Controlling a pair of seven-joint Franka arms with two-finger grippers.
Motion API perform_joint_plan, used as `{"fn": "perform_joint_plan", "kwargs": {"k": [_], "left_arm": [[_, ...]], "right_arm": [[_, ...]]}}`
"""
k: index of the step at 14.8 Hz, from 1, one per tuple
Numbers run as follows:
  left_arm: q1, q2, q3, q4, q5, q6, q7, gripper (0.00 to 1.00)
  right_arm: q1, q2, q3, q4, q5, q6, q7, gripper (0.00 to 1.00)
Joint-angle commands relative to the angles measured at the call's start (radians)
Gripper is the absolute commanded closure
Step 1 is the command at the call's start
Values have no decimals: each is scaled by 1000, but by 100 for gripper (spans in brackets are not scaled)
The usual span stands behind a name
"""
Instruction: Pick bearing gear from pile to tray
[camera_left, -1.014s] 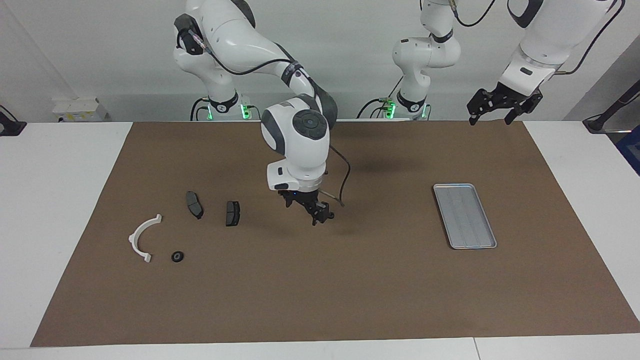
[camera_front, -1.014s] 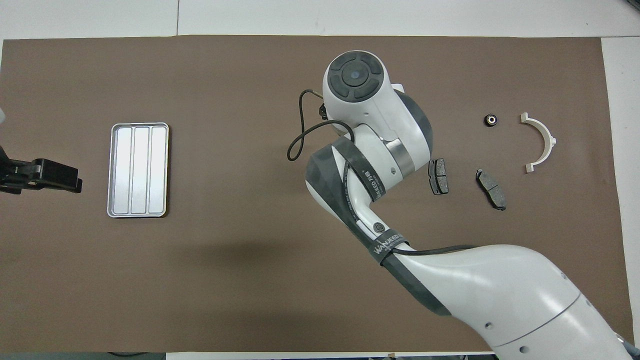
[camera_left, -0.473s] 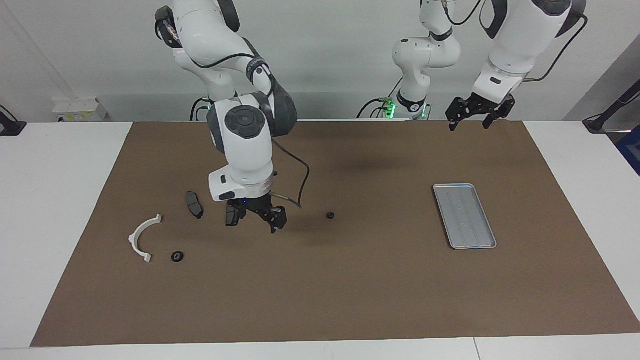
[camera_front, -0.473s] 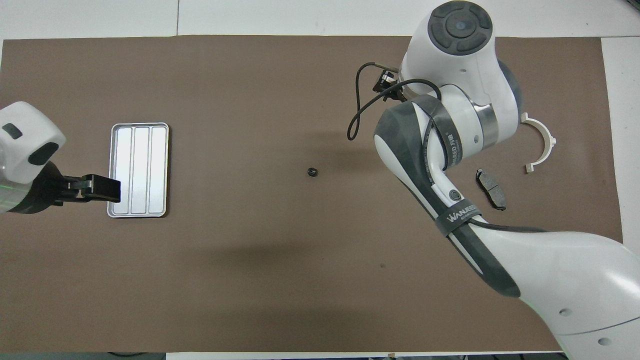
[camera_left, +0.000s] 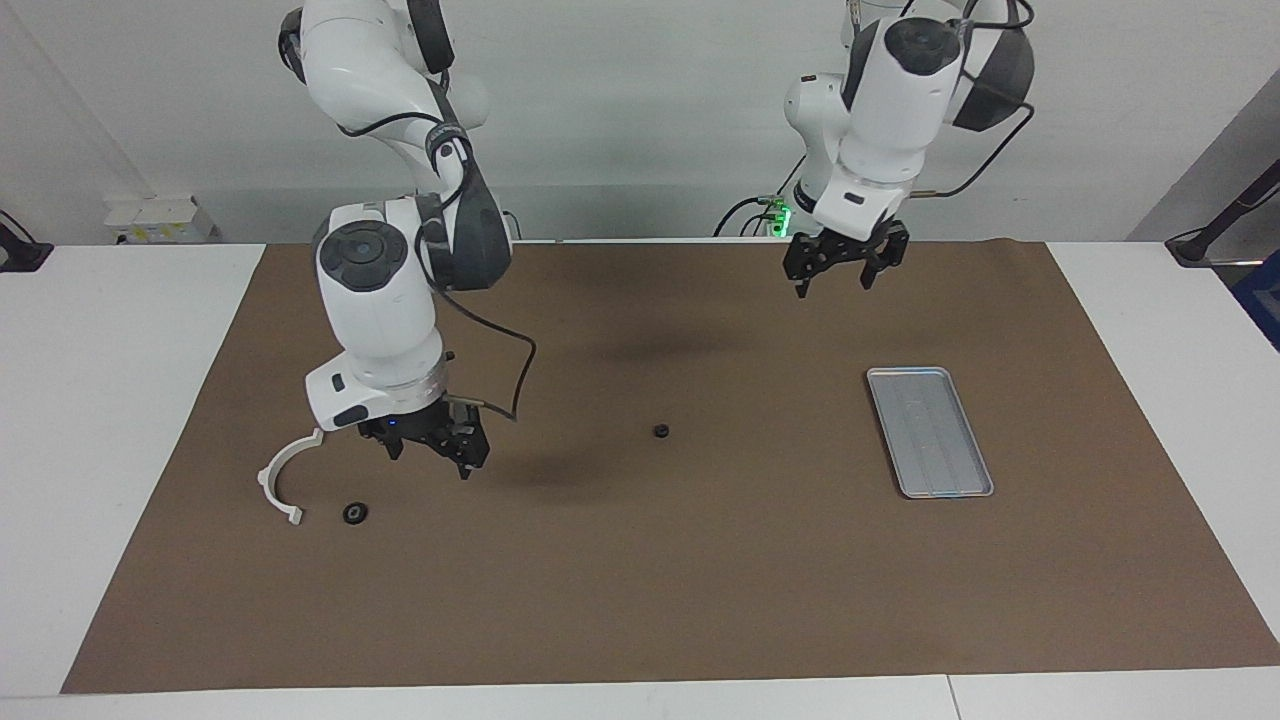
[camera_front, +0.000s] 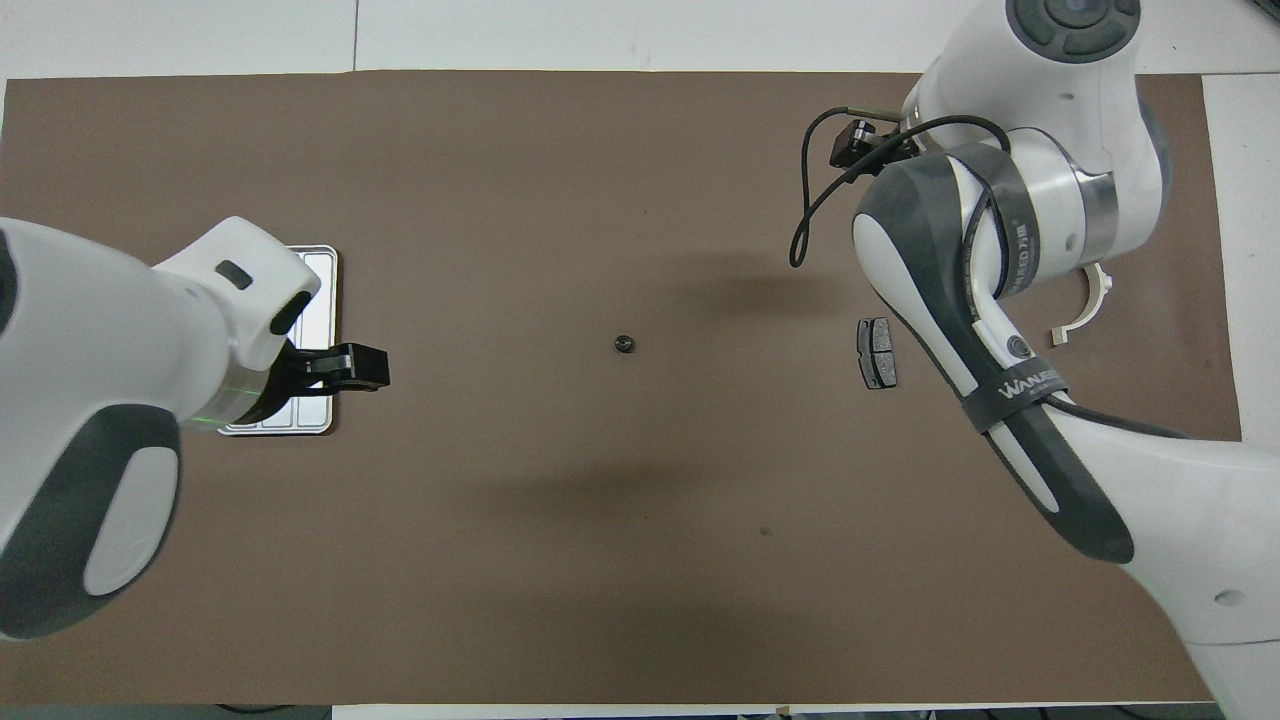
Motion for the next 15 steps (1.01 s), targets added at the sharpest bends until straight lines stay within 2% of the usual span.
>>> {"fn": "perform_joint_plan", "kwargs": {"k": [1, 2, 4, 6, 9, 11, 15], "left_arm": [[-78, 130, 13, 63, 15, 81, -97, 0], [-95, 160, 13, 56, 15, 143, -121, 0], [-112, 185, 12, 54, 13, 184, -132, 0], [-158, 268, 15, 82, 21, 211, -195, 0], [-199, 378, 15, 178, 55, 219, -270, 0], [-224, 473, 16, 279, 91, 211, -327, 0], [-228, 515, 15, 301, 98, 225, -330, 0]], "right_arm": [[-43, -19, 17, -22, -2, -10, -79, 0], [-55, -19, 17, -23, -2, -9, -108, 0], [-81, -19, 17, -24, 2, -9, -166, 0], [-104, -19, 16, -24, 31, -3, -218, 0], [-144, -19, 17, -35, 34, 7, -287, 0], [-179, -22, 17, -49, 34, 17, -341, 0], [-221, -42, 17, -119, 35, 97, -357, 0]]}}
